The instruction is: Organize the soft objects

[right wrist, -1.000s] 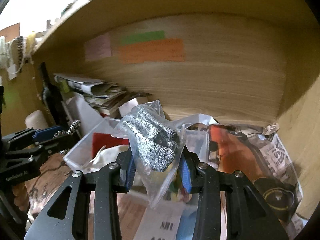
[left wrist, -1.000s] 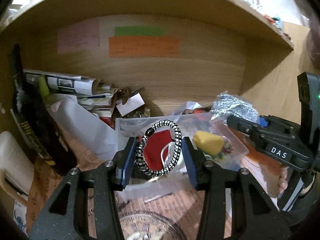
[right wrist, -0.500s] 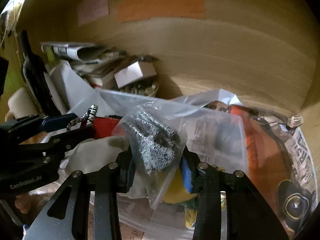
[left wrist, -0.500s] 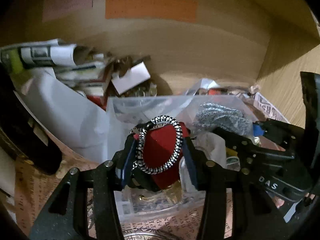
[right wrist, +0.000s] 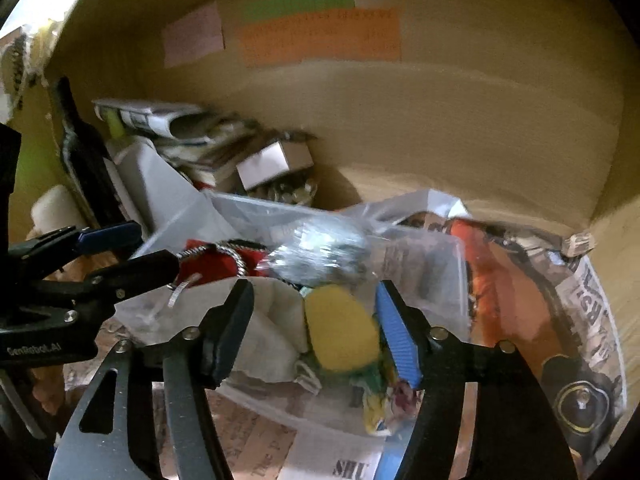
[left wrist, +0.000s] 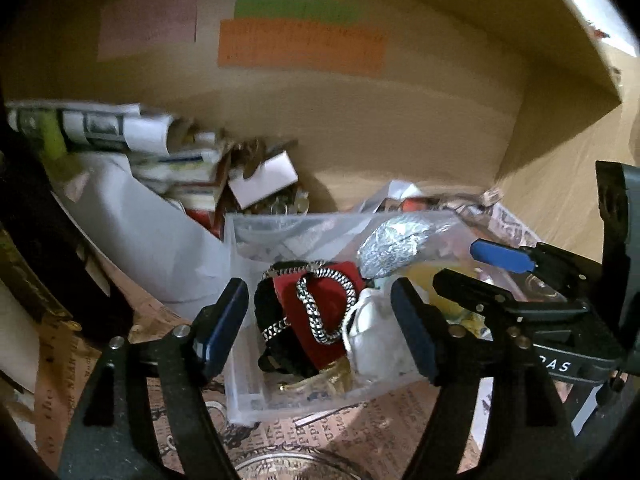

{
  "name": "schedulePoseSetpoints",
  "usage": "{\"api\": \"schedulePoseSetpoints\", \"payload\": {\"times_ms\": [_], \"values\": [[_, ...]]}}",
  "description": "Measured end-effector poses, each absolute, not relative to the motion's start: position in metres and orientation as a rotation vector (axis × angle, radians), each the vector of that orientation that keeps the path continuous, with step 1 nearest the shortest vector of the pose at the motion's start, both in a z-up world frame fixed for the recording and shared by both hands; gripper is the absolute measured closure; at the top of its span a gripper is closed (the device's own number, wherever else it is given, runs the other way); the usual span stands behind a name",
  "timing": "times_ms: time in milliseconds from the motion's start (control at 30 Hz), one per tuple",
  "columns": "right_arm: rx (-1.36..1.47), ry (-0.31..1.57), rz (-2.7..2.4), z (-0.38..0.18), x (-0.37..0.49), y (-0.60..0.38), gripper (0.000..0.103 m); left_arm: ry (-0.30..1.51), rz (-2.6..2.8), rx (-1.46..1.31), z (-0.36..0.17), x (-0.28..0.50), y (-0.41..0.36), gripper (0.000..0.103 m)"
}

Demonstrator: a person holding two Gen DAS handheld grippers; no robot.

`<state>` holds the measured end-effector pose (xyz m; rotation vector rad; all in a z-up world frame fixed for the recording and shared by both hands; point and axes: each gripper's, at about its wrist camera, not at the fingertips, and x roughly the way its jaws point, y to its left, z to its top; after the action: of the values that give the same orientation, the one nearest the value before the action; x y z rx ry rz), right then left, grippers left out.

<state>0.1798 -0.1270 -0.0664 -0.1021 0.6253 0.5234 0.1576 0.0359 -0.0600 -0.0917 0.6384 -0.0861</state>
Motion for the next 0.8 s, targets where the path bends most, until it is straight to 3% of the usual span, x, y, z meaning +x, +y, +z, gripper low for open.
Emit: {"api": "schedulePoseSetpoints", "payload": {"times_ms": [333,600,800], "values": [[-0.059,0.435,0.534,-0.017,0.124,-0.151,0.041,0.445,-0.071,-0.066,-0.013,0.099,0.025,0.024],[-0.015,0.318,0.528,0.007,0.092,-0.169,0.03,0.313,-0.05,-0.049,0.014,0.053,0.017,0.009],[-0.004,0.265,0.523,0.015,0.074,-0.176,0.021,0.269,-0.04,-0.035,0.026,0.035,0.012,0.003]]}}
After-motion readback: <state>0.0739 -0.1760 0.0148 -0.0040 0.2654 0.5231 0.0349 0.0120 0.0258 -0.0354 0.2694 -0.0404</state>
